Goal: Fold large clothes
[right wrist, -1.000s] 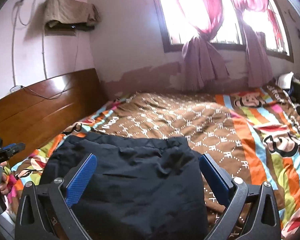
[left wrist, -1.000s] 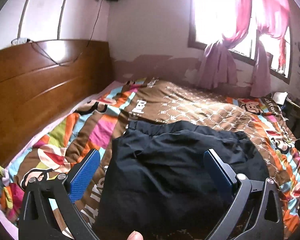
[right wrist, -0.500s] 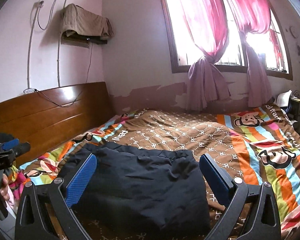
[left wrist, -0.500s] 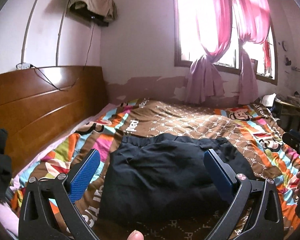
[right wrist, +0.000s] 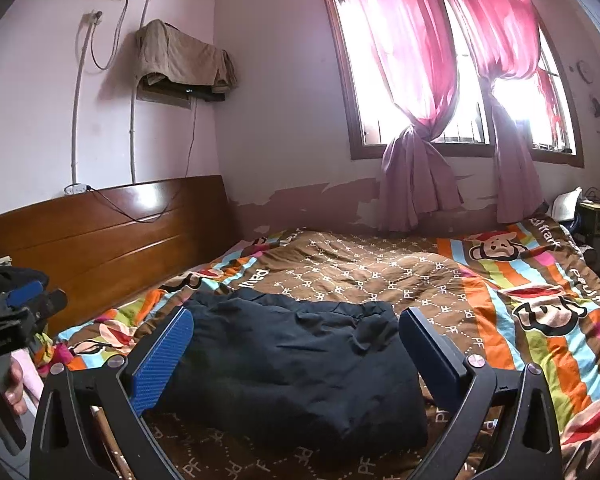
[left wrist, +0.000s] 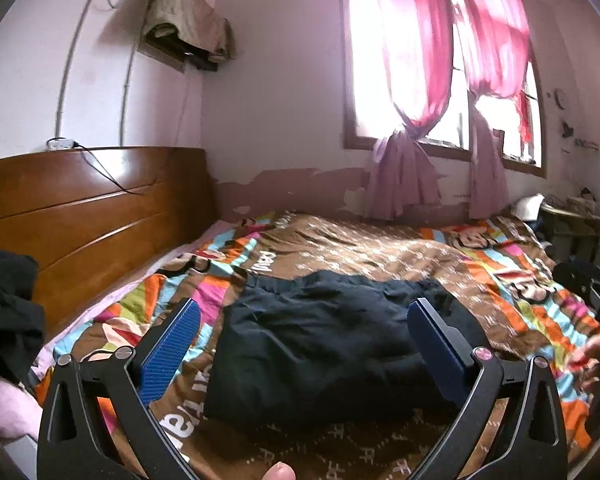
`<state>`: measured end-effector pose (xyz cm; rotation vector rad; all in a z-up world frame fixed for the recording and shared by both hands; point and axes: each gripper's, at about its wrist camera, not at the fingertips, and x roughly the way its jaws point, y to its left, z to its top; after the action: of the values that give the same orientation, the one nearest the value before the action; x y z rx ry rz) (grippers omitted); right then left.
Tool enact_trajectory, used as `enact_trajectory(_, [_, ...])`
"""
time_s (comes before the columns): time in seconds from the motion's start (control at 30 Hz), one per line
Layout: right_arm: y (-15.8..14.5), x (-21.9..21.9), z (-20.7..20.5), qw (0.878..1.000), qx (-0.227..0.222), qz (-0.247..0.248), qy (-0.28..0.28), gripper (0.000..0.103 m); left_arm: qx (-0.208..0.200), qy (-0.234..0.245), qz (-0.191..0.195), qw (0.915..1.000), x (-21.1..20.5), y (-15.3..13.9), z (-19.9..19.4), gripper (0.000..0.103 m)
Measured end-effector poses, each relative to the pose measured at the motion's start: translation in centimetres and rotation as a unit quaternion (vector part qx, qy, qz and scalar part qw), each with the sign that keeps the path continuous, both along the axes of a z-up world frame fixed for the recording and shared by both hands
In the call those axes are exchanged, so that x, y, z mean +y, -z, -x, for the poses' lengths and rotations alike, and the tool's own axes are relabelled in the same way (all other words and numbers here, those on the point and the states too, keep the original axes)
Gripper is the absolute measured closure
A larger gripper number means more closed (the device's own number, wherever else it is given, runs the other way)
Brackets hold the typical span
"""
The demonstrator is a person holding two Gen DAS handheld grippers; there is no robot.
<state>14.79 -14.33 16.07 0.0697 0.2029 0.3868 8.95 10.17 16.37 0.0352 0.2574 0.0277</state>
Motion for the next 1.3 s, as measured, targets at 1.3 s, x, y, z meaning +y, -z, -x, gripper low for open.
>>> enact_trajectory(1.3, [4.9,0.4,10.2,0.999,0.006,-0.021,0.034,0.000,0.016,-0.036,0.005,0.9992,-0.3,5.7,8.7,0.002])
